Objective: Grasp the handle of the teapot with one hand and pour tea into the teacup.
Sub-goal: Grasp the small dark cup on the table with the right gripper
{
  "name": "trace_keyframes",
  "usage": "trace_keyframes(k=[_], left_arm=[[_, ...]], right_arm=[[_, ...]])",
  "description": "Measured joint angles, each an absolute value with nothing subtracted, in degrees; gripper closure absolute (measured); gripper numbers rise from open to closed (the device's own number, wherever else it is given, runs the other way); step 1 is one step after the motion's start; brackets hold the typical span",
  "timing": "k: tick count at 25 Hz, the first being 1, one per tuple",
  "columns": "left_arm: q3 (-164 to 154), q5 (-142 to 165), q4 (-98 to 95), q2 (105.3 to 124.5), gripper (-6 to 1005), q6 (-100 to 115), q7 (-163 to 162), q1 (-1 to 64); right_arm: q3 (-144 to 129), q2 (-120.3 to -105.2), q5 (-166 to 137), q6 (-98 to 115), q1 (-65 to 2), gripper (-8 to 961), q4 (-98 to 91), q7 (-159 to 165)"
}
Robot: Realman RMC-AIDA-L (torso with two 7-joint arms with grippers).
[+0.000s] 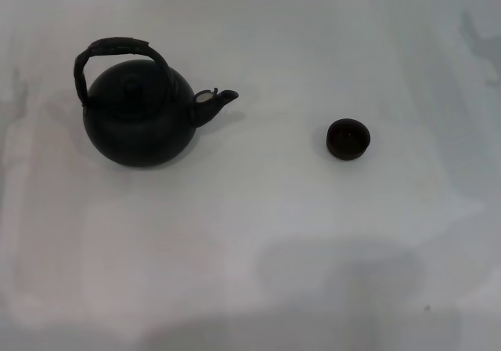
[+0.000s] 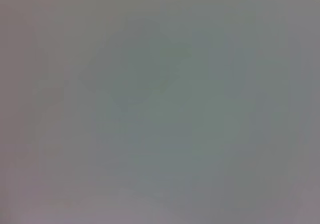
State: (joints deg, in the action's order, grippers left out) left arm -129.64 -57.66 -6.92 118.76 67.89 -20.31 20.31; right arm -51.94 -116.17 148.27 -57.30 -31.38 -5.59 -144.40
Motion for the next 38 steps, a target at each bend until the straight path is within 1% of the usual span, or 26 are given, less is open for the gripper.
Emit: trace_keyframes(k=[15, 20, 21, 22, 24, 27, 28, 29, 30, 31, 33, 36, 38], left_arm=[[-129.6, -57.7, -7.1, 118.83, 318, 67.9, -20.3, 20.0], [-129.6, -57.7, -7.0, 118.83, 318, 68.0, -20.3, 19.9], [-129.6, -57.7, -7.0, 118.83, 318, 68.0, -20.3, 19.9], [-129.6, -57.7, -7.0, 118.83, 318, 68.0, -20.3, 19.9], [-129.6, -57.7, -7.0, 118.83, 318, 68.0, -20.4, 19.8], [-129.6, -57.7, -7.0, 118.89, 318, 68.0, -20.4, 19.7], [-129.6, -57.7, -7.0, 118.89, 317, 68.0, -20.4, 19.6], [-129.6, -57.7, -7.0, 118.90, 317, 68.0, -20.4, 19.6], [-129.6, -57.7, -7.0, 118.90, 317, 68.0, -20.5, 19.6], [-129.6, -57.7, -7.0, 118.89, 317, 68.0, -20.5, 19.6], [-129.6, -57.7, -7.0, 118.85, 317, 68.0, -20.6, 19.7], [-129.6, -57.7, -6.9, 118.78, 318, 68.0, -20.6, 20.0], [-129.6, -57.7, -6.9, 118.74, 318, 68.0, -20.6, 20.1]], right_arm=[[-54.2, -116.00, 148.3, -58.9, -32.8, 108, -6.2, -141.4], [-64.1, -114.97, 148.2, -55.4, -33.5, 110, -11.9, -129.5], [-69.2, -114.48, 147.8, -53.1, -33.1, 111, -16.3, -127.1], [-69.2, -114.48, 147.8, -53.1, -33.1, 111, -16.3, -127.1], [-72.9, -113.74, 145.8, -51.1, -32.9, 112, -20.1, -124.0], [-74.6, -112.28, 135.9, -49.4, -33.3, 112, -25.7, -115.5], [-74.8, -111.58, 130.1, -49.1, -33.7, 112, -28.2, -110.7], [-74.8, -110.17, 118.8, -48.9, -34.6, 112, -32.9, -101.2], [-74.8, -110.17, 118.8, -48.9, -34.6, 112, -32.9, -101.2], [-74.8, -109.48, 112.6, -49.3, -35.3, 112, -35.4, -96.5], [-74.7, -108.57, 101.6, -51.4, -36.7, 113, -39.2, -88.6], [-74.5, -108.14, 85.9, -56.9, -39.2, 113, -44.6, -78.5], [-74.5, -108.51, 76.4, -60.6, -40.8, 113, -48.2, -72.2]])
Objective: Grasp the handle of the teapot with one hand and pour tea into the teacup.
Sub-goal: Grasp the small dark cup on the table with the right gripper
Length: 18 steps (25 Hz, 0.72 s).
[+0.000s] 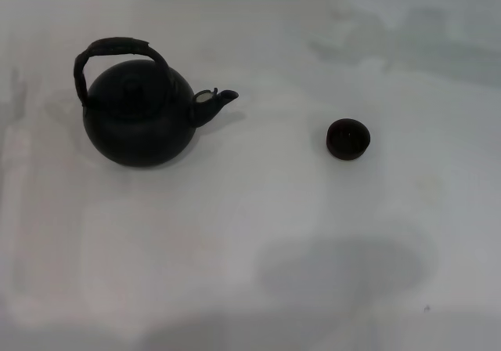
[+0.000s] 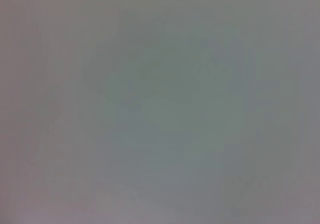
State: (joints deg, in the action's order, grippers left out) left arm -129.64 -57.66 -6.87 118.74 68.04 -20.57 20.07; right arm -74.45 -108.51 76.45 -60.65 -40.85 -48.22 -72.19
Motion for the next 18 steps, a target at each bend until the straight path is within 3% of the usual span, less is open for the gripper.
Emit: trace_keyframes(k=[3, 8, 18], left_arm=[[-129.6, -57.7, -6.9, 118.73, 318, 68.0, -20.6, 20.2], [-129.3, -57.7, -6.9, 118.74, 317, 68.0, -20.6, 20.3], [-129.2, -57.7, -7.0, 118.74, 318, 68.0, -20.6, 20.3]], right_arm=[[-74.4, -110.52, 61.6, -66.1, -43.0, 113, -54.6, -63.6], [-75.6, -115.30, 43.3, -75.7, -46.3, 113, -62.3, -55.8], [-91.5, -115.65, 38.2, -78.3, -51.5, 114, -61.7, -46.0]])
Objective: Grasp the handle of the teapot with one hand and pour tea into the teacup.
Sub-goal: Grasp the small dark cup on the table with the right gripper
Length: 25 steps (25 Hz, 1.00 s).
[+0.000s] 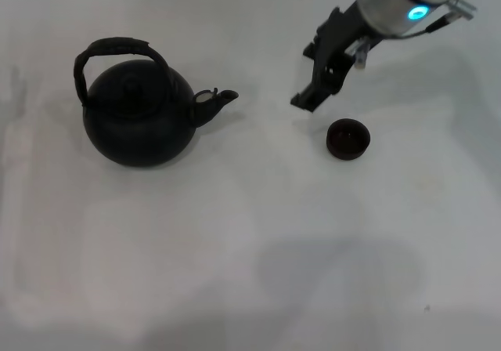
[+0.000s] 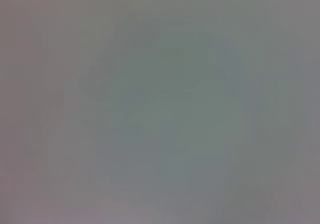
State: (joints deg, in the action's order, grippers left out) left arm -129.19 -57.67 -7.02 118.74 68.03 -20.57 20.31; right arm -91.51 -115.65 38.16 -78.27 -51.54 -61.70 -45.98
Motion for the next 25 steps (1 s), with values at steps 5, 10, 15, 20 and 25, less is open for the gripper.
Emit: trace_keyframes(k=[5, 10, 15, 20, 25], left_arm=[[-129.2, -57.7, -7.0, 118.74, 318, 68.0, -20.6, 20.8], [-129.2, -57.7, -7.0, 118.74, 318, 68.0, -20.6, 21.0], [-129.2, -57.7, -7.0, 118.83, 317, 68.0, -20.6, 21.0], [-129.2, -57.7, -7.0, 118.83, 317, 68.0, -20.6, 21.2], [-129.2, -57.7, -7.0, 118.81, 317, 68.0, -20.6, 21.7]], right_arm=[[-98.6, -116.04, 36.7, -77.5, -53.7, 114, -58.1, -42.9], [-102.9, -116.16, 36.5, -75.5, -54.9, 115, -55.8, -41.1], [-104.3, -116.19, 36.6, -74.2, -55.1, 118, -54.2, -40.7], [-105.4, -116.19, 37.6, -72.3, -55.0, 124, -51.3, -40.5], [-106.0, -116.19, 37.9, -71.1, -54.7, 131, -50.3, -40.5]])
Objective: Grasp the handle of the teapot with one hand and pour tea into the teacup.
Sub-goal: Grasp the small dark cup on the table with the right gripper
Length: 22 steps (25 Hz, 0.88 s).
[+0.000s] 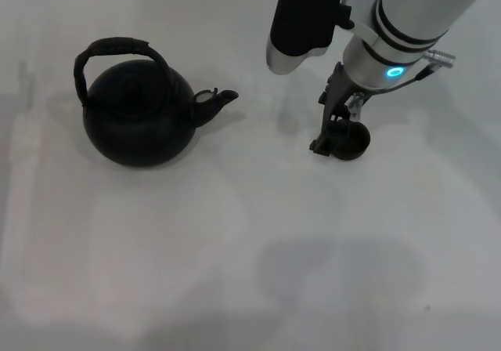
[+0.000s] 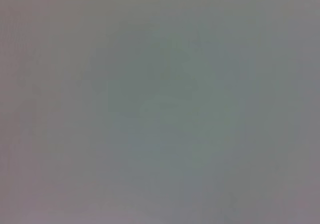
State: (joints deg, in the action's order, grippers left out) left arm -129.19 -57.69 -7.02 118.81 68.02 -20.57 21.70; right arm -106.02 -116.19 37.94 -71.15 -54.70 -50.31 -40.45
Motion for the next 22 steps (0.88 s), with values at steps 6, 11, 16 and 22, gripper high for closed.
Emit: trace_keyframes(k=[6, 11, 16, 22], left_arm=[[-129.2, -57.6, -6.8, 118.74, 317, 67.9, -20.6, 22.5], [-129.2, -57.6, -7.0, 118.74, 318, 68.0, -20.6, 22.5], [-129.4, -57.6, -7.0, 118.74, 318, 68.0, -20.6, 22.8], [-129.6, -57.7, -7.0, 118.74, 318, 68.0, -20.6, 22.9]], right_arm=[[-106.6, -116.19, 37.9, -70.3, -55.1, 139, -47.6, -40.4], [-106.7, -116.19, 37.7, -70.5, -54.7, 146, -47.5, -40.2], [-106.8, -116.19, 37.4, -70.9, -54.5, 152, -46.9, -39.6], [-106.6, -115.99, 37.3, -72.0, -54.0, 160, -46.8, -39.0]])
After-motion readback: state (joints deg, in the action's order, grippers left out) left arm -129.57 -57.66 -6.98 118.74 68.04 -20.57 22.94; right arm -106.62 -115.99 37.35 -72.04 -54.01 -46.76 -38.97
